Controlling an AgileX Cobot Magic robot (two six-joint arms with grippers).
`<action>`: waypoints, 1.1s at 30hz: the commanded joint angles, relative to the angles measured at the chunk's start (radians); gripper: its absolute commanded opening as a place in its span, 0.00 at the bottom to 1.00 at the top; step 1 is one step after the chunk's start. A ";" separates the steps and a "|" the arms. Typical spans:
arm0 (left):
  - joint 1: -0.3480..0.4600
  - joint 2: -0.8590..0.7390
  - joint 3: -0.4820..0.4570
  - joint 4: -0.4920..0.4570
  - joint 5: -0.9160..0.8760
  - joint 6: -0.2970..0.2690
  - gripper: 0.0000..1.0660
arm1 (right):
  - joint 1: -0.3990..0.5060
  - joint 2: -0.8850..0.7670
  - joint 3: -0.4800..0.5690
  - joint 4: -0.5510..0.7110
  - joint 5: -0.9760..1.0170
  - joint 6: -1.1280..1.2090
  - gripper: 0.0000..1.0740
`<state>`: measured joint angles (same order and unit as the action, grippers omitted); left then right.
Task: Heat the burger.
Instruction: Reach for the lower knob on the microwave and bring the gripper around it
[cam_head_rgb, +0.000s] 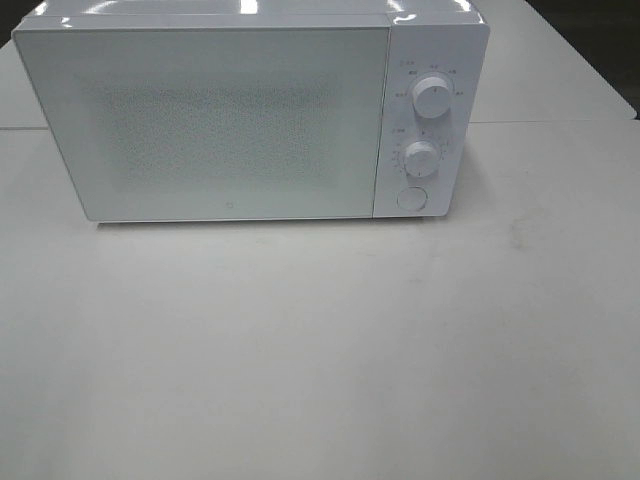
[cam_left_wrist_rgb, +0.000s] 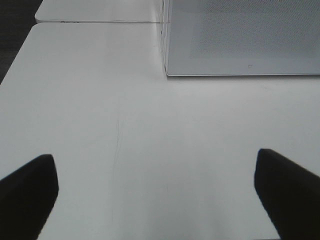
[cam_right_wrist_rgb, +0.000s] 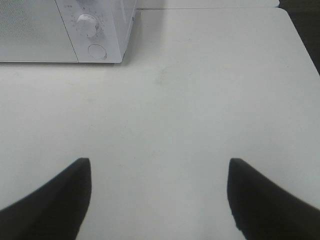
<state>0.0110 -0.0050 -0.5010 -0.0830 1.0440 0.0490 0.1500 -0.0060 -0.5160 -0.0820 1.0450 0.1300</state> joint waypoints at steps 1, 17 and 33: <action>0.004 -0.029 0.003 -0.005 -0.009 -0.001 0.94 | -0.005 -0.025 0.003 -0.001 -0.008 -0.005 0.68; 0.004 -0.023 0.003 -0.005 -0.009 -0.001 0.94 | -0.003 0.000 -0.003 -0.001 -0.014 -0.003 0.67; 0.004 -0.023 0.003 -0.005 -0.009 -0.001 0.94 | -0.003 0.267 -0.032 0.028 -0.256 0.007 0.67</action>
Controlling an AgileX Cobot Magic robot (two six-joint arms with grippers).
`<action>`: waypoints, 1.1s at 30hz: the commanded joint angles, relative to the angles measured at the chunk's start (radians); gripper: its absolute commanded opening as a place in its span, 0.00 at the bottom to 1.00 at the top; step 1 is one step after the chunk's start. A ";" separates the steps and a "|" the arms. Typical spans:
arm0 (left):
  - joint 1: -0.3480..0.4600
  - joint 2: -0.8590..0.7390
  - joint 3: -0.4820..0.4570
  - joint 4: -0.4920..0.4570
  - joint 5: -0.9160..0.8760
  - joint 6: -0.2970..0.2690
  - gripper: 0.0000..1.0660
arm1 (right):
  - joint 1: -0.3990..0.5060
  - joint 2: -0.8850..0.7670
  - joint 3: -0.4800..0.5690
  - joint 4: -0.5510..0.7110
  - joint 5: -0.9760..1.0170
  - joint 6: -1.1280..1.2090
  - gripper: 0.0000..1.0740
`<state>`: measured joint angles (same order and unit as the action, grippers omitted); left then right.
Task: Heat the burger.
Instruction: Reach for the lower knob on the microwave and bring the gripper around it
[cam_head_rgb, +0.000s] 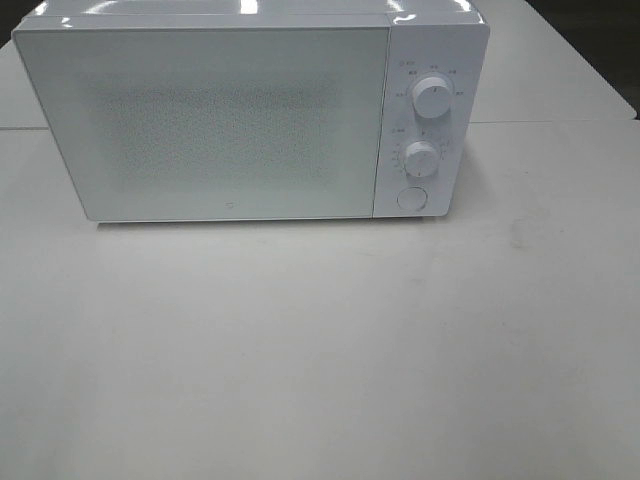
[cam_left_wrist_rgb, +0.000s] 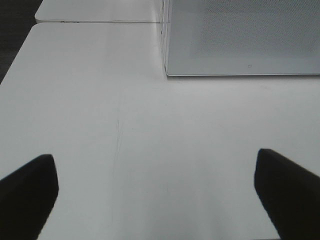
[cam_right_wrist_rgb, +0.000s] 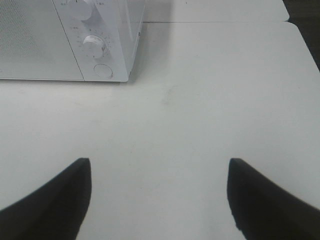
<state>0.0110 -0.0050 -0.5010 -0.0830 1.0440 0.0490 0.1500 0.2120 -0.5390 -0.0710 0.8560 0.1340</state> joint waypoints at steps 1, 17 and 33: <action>0.004 -0.023 0.003 -0.005 -0.009 -0.001 0.94 | -0.003 0.089 -0.009 0.025 -0.103 0.003 0.67; 0.004 -0.023 0.003 -0.005 -0.009 -0.001 0.94 | -0.003 0.445 -0.009 0.071 -0.381 0.002 0.67; 0.004 -0.023 0.003 -0.005 -0.009 -0.001 0.94 | -0.002 0.785 0.026 0.071 -0.706 0.009 0.67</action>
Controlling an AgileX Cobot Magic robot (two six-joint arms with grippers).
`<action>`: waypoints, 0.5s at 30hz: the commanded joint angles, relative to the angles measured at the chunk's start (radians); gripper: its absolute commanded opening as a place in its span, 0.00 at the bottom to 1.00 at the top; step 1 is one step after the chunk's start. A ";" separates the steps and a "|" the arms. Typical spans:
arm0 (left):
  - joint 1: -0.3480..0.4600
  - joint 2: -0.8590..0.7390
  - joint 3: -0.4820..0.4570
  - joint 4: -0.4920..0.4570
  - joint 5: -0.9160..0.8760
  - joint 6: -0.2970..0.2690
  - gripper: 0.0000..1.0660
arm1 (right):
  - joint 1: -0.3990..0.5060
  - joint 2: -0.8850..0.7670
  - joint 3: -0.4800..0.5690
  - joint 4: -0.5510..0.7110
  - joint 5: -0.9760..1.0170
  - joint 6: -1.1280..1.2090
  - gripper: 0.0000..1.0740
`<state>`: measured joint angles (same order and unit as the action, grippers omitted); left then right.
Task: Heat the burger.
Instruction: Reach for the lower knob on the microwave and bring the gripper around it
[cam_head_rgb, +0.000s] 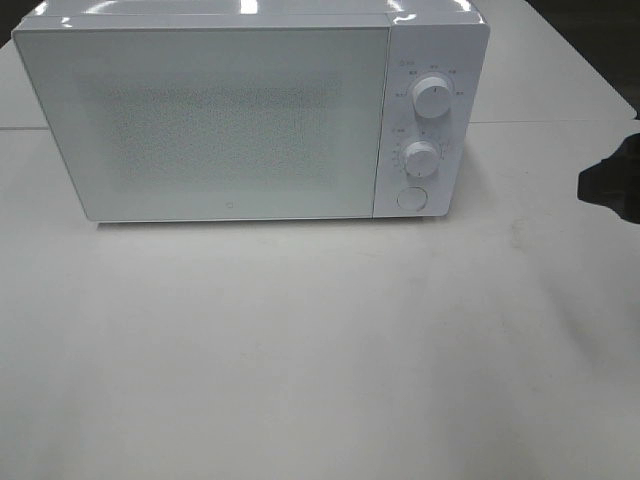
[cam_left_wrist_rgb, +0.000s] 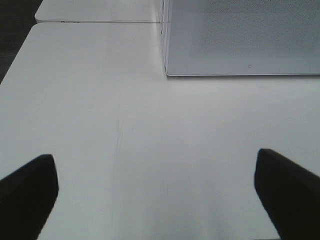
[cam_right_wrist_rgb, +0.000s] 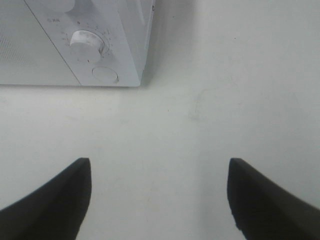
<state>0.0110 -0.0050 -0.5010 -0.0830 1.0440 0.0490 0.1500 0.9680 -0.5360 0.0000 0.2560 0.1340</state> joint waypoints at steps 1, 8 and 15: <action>0.004 -0.023 0.003 -0.005 -0.009 -0.001 0.94 | -0.002 0.029 0.023 0.000 -0.106 0.009 0.67; 0.004 -0.023 0.003 -0.005 -0.009 -0.001 0.94 | -0.002 0.081 0.170 0.000 -0.446 0.025 0.67; 0.004 -0.023 0.003 -0.005 -0.009 -0.001 0.94 | -0.002 0.127 0.266 0.024 -0.702 0.019 0.67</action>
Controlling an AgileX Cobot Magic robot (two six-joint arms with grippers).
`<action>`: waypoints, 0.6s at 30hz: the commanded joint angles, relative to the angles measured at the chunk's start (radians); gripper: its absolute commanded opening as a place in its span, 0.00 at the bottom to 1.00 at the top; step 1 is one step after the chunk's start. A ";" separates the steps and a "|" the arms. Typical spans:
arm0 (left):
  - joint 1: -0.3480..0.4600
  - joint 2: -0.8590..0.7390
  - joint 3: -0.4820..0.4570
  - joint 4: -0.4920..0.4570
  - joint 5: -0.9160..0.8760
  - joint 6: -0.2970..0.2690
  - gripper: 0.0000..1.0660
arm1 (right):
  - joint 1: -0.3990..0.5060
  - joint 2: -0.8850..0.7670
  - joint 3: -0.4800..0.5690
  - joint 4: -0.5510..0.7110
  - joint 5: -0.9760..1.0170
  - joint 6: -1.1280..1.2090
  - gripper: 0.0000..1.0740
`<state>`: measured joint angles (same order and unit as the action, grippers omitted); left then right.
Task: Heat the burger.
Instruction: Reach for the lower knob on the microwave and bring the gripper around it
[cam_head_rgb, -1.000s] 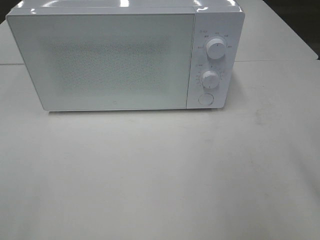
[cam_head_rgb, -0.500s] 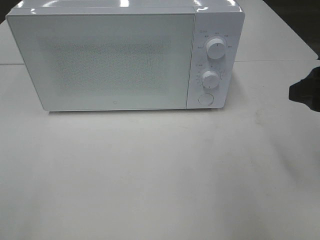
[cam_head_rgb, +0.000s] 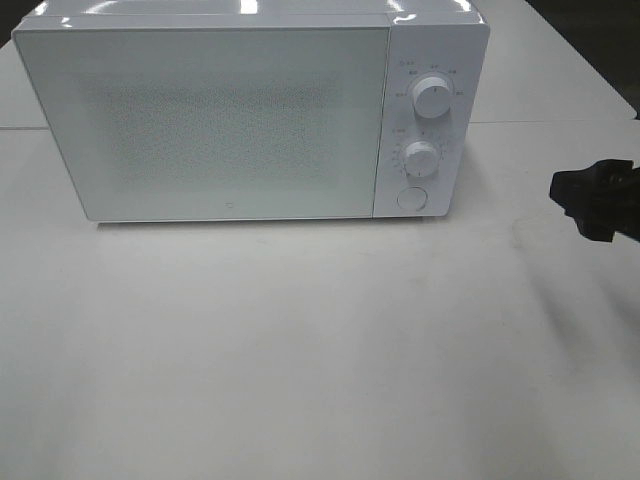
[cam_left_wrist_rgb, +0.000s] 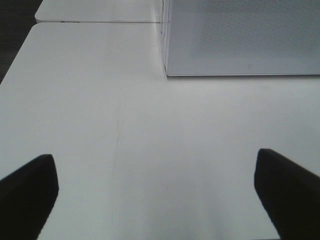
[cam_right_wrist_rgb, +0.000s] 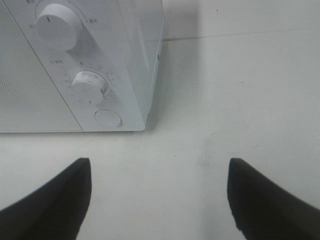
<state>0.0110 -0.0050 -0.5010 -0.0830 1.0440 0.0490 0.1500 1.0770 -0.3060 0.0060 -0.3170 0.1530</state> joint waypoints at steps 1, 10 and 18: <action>0.004 -0.023 0.003 -0.005 -0.009 -0.001 0.94 | -0.002 0.031 0.049 0.033 -0.161 -0.007 0.67; 0.004 -0.023 0.003 -0.004 -0.009 -0.001 0.94 | 0.127 0.135 0.101 0.189 -0.326 -0.136 0.67; 0.004 -0.023 0.003 -0.004 -0.009 -0.001 0.94 | 0.376 0.290 0.099 0.525 -0.578 -0.364 0.67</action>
<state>0.0110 -0.0050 -0.5010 -0.0830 1.0440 0.0490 0.4550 1.3220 -0.2100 0.4030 -0.7740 -0.1230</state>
